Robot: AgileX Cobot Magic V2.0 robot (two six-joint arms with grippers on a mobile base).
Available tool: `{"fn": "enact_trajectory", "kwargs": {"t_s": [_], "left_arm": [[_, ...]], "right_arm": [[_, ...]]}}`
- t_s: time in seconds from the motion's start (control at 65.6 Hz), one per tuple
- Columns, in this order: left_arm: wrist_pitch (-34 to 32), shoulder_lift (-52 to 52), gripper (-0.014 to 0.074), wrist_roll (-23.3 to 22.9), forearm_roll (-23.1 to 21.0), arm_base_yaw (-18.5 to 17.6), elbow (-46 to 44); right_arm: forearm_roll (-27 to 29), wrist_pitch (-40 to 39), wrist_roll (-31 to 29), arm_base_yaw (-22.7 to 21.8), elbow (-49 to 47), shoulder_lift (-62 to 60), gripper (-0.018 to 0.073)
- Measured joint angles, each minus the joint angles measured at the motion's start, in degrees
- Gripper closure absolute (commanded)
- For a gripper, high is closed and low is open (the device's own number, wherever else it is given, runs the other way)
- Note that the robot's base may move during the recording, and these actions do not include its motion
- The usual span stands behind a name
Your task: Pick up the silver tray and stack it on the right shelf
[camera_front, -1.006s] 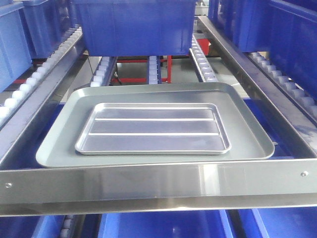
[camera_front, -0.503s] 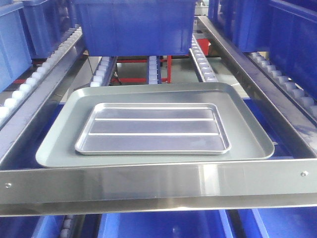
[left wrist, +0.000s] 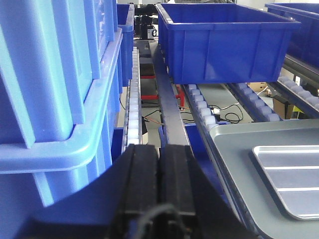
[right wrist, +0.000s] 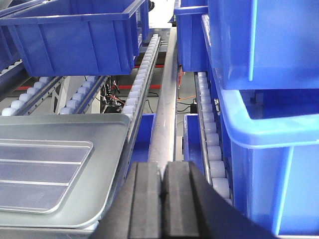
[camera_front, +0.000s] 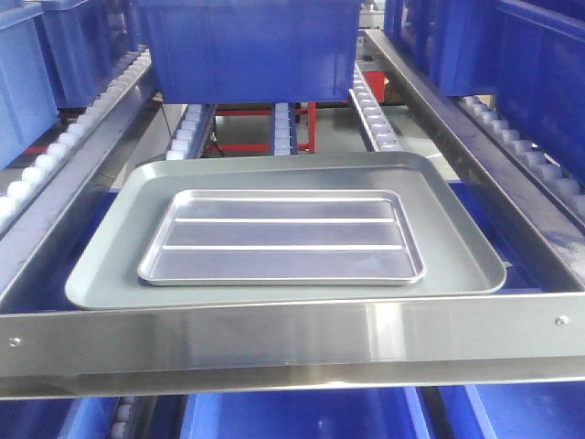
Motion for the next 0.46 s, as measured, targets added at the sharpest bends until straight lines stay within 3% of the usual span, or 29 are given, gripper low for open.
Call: {"fn": "enact_trajectory", "kwargs": {"t_s": [0.457], "left_arm": [[0.0,0.0,0.0697,0.02,0.0,0.0,0.0]], "right_arm": [[0.0,0.0,0.0,0.0,0.0,0.0,0.0511]]}}
